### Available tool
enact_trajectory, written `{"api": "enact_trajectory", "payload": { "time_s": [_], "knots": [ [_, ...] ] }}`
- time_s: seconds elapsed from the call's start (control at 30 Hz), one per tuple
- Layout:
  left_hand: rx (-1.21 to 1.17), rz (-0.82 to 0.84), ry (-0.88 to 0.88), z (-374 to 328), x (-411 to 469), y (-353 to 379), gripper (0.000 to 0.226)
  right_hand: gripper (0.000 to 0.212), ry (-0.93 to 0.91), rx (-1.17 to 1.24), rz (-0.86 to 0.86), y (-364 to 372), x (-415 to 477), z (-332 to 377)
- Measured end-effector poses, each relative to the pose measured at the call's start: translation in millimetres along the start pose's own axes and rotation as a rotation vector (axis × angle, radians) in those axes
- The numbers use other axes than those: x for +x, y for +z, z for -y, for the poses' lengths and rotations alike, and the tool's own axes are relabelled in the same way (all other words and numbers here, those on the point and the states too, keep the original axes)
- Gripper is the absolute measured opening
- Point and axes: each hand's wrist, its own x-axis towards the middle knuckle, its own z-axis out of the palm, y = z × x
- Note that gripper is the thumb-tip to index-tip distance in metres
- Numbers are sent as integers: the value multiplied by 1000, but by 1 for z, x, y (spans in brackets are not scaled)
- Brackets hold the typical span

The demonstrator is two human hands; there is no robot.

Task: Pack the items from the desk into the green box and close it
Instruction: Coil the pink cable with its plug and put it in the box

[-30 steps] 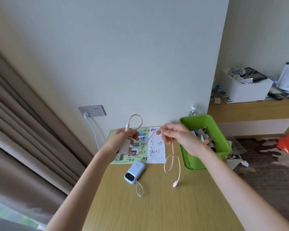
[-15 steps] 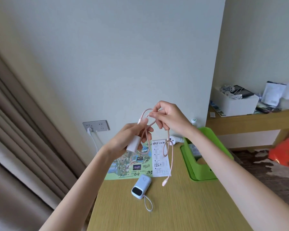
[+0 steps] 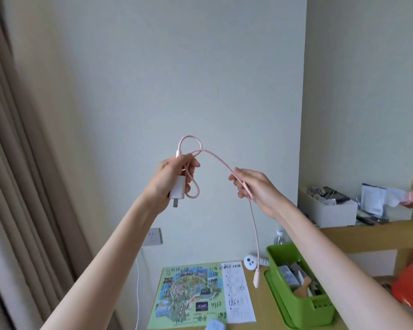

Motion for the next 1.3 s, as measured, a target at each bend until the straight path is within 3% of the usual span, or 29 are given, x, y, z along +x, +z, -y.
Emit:
{"api": "enact_trajectory", "payload": {
  "time_s": [0.37,0.57,0.67,1.0,1.3],
  "knots": [
    [-41,4,109,-30,5,3,23,35,-176,-36,-24,65,2,76],
    [4,12,101,-34,5,9,18,37,-151,-62,-39,80,7,75],
    [25,-31,125,-32,9,9,30,35,-139,-119,-53,80,9,72],
    [-13,-245,215,-24,27,-15,24,45,-107,-384,112,63,16,58],
    [-201,-365,184,-7,51,-62,20,26,-60,-546,175,40,36,34]
  ]
}}
